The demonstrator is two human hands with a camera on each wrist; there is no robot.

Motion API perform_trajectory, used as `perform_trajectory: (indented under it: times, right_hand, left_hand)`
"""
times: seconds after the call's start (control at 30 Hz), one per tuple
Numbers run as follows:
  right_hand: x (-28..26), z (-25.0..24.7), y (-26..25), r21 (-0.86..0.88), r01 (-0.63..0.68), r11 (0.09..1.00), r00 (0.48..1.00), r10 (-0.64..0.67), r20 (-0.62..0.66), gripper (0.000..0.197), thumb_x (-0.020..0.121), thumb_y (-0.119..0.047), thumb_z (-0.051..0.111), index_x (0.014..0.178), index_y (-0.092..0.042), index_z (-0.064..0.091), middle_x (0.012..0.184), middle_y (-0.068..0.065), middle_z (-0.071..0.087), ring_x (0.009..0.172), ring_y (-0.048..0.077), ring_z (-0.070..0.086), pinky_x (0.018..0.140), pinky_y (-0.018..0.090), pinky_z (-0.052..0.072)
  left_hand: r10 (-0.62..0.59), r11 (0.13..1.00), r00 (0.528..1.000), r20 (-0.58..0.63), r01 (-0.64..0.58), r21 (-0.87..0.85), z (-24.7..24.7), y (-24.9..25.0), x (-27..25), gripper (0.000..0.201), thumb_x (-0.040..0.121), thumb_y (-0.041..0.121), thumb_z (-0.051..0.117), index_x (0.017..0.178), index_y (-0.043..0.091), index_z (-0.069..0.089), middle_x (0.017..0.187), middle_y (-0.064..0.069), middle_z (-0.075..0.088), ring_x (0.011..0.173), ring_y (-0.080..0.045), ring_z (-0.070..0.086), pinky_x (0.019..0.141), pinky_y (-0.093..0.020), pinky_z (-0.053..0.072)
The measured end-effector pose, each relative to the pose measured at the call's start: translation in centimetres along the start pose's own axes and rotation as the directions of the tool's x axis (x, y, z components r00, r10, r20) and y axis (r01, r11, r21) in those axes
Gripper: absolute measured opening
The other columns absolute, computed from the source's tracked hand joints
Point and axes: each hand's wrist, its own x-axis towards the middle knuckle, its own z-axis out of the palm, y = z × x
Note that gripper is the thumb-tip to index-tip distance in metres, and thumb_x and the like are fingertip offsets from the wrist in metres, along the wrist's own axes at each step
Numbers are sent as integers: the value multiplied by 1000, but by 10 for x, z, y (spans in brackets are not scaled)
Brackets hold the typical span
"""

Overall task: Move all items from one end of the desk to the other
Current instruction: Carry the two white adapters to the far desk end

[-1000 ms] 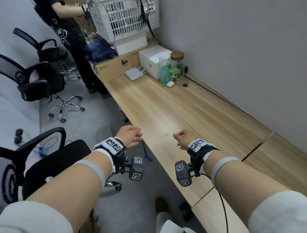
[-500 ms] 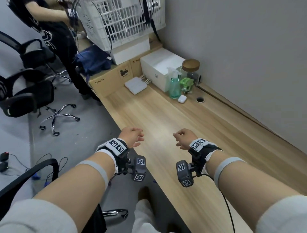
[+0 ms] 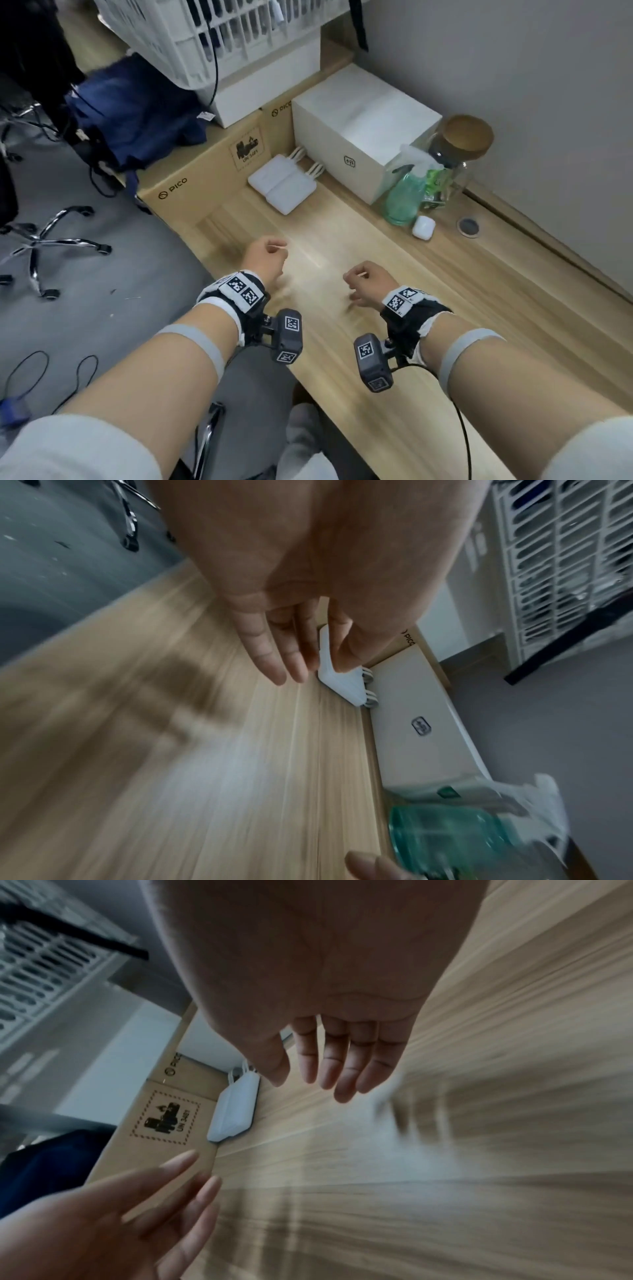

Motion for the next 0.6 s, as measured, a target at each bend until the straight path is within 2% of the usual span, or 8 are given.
perform_trajectory:
  times: [0.13,0.2,0.3,0.37,0.4,0.47,0.5,0.6]
  right_hand:
    - [43,28,-35,30,28,999,1000,-27,-11,34,89,-28,67,114,-11,53,77,3,58,76,26,66,82,48,58]
    - [63,38,-51,4,71,997,997,-71,-26,44,84,-33,71,118,-15,48,77,2,59,83,31,69,84,50,57]
    - [91,46,-75,-52,122,991,990,-125,-57,58,80,-37,74,125,-18,42,98,10,63,88,30,69,78,47,59]
    - [111,50,-89,-69,140,988,986,-145,-80,69,77,-39,75,132,-19,38,116,12,55,93,30,67,71,46,61]
    - [119,52,-96,-77,149,986,983,-156,-101,75,75,-41,77,135,-20,37,124,11,50,98,30,64,74,47,61]
    - [136,53,-104,-111,165,980,973,-180,-147,87,71,-43,80,140,-19,34,137,13,42,112,29,57,93,44,54]
    - [144,54,-106,-127,174,977,968,-193,-158,91,70,-43,82,143,-18,32,141,13,39,118,28,53,99,38,48]
    - [164,56,-112,-186,204,961,954,-238,-181,96,68,-41,84,144,-16,30,144,12,37,127,27,45,100,32,39]
  left_hand:
    - [105,987,994,-21,-101,127,-10,6,56,32,96,7,56,127,12,60,114,-5,56,88,-15,57,77,-28,50]
    - [137,974,991,-1,-135,184,-11,12,81,42,95,6,55,136,15,55,118,-8,54,97,-23,58,82,-28,47]
    - [145,957,989,37,-150,250,-11,16,120,53,93,6,50,143,23,49,128,-12,58,112,-34,61,92,-31,53]
    - [194,921,981,9,-185,342,-11,14,147,48,95,9,52,141,22,51,130,-7,57,125,-32,56,89,-17,51]
    - [232,897,973,1,-214,388,-11,12,161,48,96,11,52,143,22,50,136,-6,54,132,-30,51,93,-15,48]
    - [277,854,961,6,-249,456,-12,20,173,55,95,12,51,148,24,44,154,-11,39,144,-30,36,115,-32,35]
    - [283,836,959,7,-250,488,-14,24,177,57,96,13,49,151,26,41,160,-11,29,148,-30,29,120,-36,28]
    - [272,777,962,2,-221,589,-19,29,194,56,102,21,43,155,36,32,168,-3,8,154,-24,12,121,-33,19]
